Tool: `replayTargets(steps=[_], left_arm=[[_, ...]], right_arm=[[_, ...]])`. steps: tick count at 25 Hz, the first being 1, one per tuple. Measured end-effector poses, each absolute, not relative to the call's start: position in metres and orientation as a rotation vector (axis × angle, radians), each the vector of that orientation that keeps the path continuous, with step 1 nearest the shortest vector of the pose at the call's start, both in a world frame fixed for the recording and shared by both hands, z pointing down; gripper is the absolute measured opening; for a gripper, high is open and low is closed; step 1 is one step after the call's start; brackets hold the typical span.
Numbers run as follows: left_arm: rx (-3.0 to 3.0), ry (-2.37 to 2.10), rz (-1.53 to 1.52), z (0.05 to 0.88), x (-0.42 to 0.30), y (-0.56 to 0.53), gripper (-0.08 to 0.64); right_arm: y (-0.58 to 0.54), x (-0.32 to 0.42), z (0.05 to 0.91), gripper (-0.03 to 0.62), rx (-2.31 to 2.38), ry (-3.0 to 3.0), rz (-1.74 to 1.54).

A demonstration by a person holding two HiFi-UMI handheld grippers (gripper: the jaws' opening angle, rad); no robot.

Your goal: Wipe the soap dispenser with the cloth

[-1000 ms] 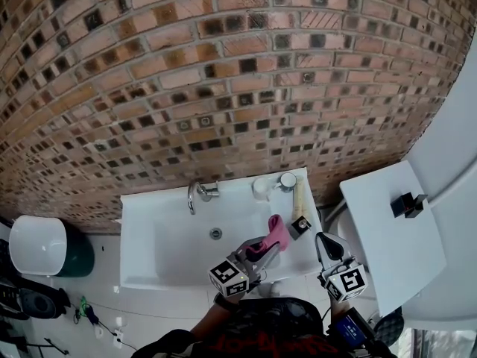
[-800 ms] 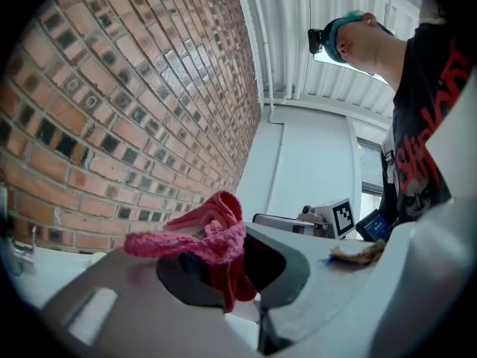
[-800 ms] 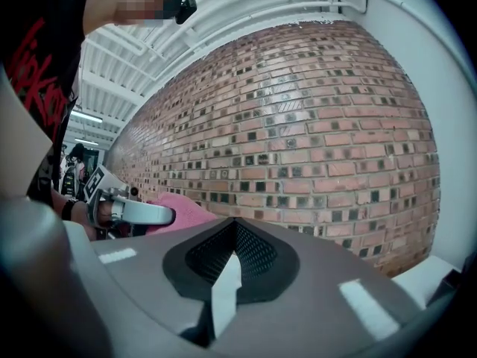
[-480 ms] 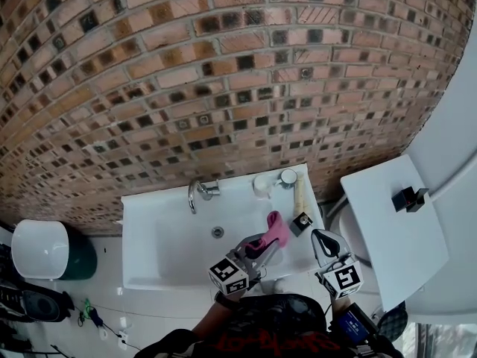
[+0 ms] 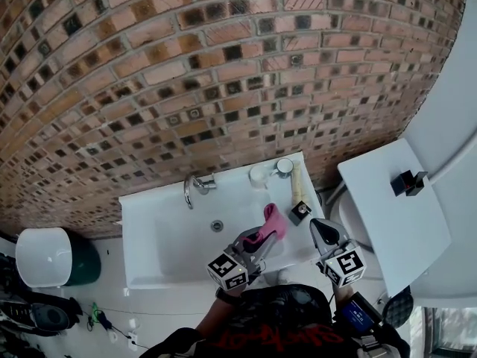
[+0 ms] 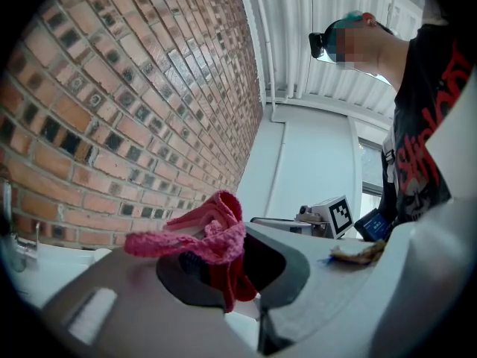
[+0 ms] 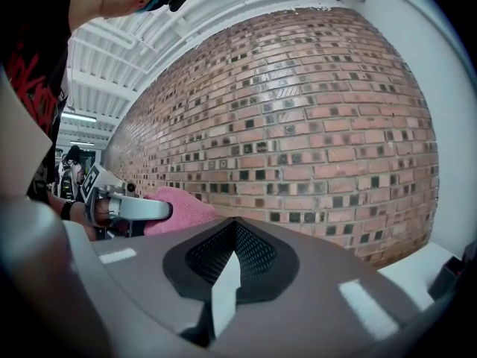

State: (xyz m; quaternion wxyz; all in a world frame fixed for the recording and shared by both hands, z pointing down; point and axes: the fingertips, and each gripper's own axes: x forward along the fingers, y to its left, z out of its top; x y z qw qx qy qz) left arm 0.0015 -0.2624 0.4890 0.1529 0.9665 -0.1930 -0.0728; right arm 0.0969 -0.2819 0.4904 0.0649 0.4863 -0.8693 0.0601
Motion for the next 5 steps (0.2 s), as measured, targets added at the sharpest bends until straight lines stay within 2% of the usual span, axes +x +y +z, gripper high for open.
replayTargets(steps=[5], left_arm=[[2.753, -0.607, -0.212, 0.485, 0.001, -0.271, 0.041]], right_arm=[[-0.292, 0.096, 0.500, 0.000, 1.375, -2.691, 0.211]])
